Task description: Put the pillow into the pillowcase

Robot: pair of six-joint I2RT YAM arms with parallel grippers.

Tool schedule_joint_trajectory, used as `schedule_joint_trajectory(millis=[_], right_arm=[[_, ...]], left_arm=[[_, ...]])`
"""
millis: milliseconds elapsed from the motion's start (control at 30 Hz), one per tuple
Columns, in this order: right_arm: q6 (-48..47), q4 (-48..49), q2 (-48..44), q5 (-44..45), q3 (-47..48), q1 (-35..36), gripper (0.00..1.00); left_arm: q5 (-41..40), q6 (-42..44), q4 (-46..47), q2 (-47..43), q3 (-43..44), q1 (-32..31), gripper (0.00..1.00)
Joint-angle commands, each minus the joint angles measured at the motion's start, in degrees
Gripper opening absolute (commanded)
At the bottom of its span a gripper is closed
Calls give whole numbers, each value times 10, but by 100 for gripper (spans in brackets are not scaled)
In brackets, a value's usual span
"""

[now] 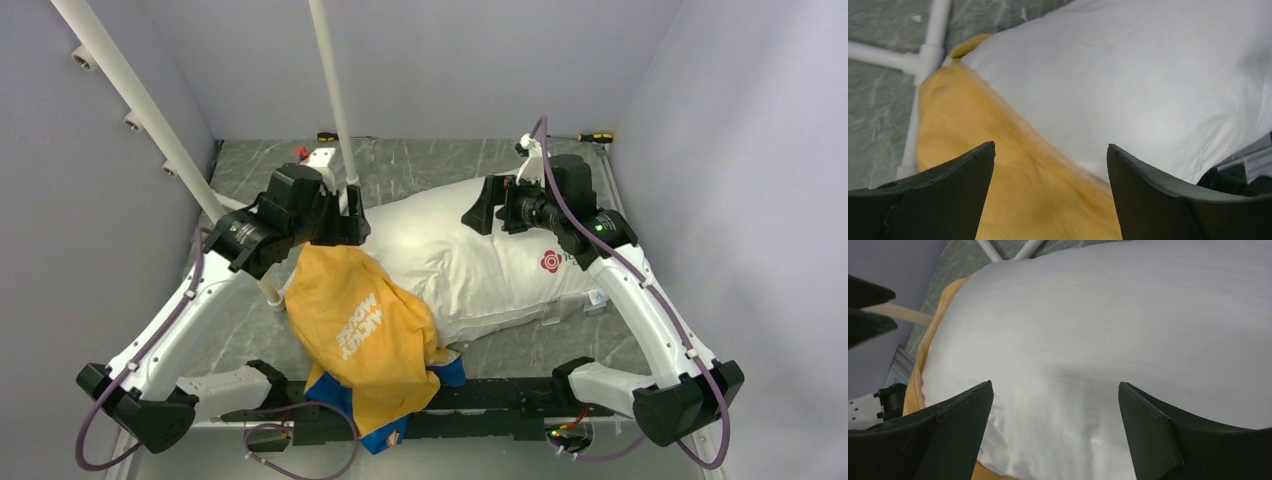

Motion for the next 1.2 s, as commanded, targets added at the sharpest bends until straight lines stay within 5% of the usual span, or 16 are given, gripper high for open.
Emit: schedule_joint_trajectory(millis=[0,233,333,400,533,667,900,1000,1133,1167], right_arm=[[-26,10,-9,-38,-3,18,99],[-33,53,70,-53,42,96,99],[-29,70,98,-68,62,113,99],[-34,73,116,-72,77,126,99],[-45,75,140,-69,95,145,98],[-45,105,151,-105,66,152,93],[-20,162,167,-162,-7,172,65],[26,228,166,-199,-46,172,31],[104,334,176,-264,-98,172,0],[120,359,176,-268,-107,172,0]], left_arm=[[-83,-79,-115,-2,49,5,86],[0,-146,-63,-20,-32,42,81],[40,-158,-28,-19,-62,47,72],[62,-161,0,-23,-79,48,60],[43,-161,1,-34,-66,48,7],[41,-146,2,-42,-34,48,0],[136,-120,89,-20,6,48,0],[193,-119,143,14,37,48,0],[267,-139,215,97,103,47,0],[283,-146,232,120,125,45,0]])
